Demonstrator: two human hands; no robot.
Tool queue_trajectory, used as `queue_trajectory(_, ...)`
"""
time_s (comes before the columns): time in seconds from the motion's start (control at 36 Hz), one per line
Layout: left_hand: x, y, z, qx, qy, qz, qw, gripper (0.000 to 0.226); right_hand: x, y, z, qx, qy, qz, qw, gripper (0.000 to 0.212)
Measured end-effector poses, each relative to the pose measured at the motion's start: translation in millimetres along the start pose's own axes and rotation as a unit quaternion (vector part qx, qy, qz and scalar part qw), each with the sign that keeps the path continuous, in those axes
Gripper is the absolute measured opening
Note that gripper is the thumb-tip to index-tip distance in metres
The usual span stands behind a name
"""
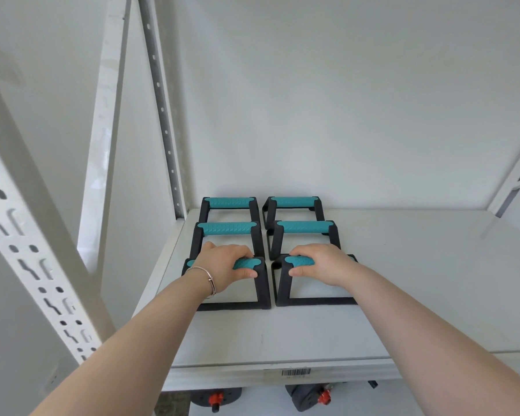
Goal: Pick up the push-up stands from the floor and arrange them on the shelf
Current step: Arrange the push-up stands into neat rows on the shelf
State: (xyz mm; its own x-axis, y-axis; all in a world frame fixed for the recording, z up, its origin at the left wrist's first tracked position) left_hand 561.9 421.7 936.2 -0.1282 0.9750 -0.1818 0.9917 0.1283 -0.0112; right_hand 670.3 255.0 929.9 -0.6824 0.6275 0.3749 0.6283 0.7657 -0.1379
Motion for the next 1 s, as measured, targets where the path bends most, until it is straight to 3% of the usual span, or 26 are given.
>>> queue_trajectory(1.0, 5.0, 8.3, 1.3, 0.017, -0.008, 0.002, 1.000, 0.036, -4.1, 5.4, 0.6, 0.008, 0.006, 0.000, 1.000, 0.042)
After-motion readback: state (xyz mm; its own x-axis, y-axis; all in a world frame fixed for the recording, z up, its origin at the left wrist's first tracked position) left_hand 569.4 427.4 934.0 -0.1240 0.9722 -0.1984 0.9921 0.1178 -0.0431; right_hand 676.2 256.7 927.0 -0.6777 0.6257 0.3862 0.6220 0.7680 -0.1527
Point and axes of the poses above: each hand's wrist, its own y-axis towards the middle knuckle, its own z-axis out of the palm, x = y × z, the point moved 10 cm from there along y, towards the middle knuckle, and after that the axes turned 6 degrees about x, right-handed, at the moved point
